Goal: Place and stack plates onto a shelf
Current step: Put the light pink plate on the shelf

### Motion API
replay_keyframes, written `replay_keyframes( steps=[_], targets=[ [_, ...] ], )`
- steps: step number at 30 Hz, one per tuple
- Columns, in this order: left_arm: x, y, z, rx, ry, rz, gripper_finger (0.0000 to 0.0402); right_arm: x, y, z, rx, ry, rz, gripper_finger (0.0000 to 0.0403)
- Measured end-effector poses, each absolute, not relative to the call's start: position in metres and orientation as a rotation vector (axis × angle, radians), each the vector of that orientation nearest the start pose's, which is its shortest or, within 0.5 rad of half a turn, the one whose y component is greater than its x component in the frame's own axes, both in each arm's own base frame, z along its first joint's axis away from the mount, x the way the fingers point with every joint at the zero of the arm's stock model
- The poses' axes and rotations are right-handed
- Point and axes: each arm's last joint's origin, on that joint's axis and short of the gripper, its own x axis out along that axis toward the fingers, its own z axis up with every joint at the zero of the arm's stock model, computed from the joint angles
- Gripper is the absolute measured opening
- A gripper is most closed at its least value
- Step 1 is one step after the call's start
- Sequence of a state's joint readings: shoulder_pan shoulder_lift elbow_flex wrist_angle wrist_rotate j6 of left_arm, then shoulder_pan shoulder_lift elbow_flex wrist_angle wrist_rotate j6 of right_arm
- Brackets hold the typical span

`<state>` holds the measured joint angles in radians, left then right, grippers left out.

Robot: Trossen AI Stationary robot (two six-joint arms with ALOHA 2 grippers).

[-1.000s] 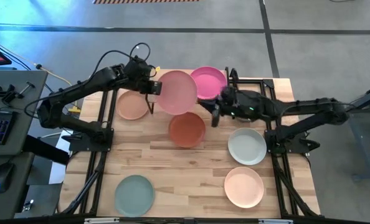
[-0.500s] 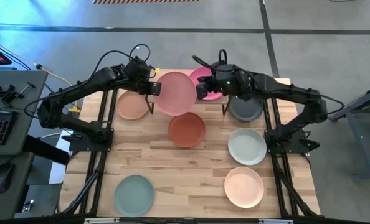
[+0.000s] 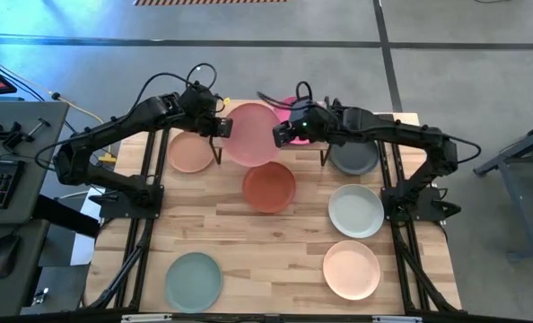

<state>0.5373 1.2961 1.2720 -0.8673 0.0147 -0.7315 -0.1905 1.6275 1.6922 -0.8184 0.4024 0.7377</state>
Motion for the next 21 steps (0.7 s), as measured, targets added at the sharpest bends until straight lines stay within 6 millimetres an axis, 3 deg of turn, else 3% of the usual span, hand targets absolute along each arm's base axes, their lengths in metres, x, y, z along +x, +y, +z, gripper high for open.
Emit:
replay_keyframes(
  steps=[11,21],
  targets=[
    [0.220,0.130,0.337,-0.914,0.658,0.793,0.0000,0.344,-0.079,0.365,0.638,0.566,-0.811,0.0190],
    [0.220,0.130,0.337,-0.928,0.647,0.796,0.0000,0.348,-0.082,0.359,0.650,0.575,-0.827,0.0113]
  ],
)
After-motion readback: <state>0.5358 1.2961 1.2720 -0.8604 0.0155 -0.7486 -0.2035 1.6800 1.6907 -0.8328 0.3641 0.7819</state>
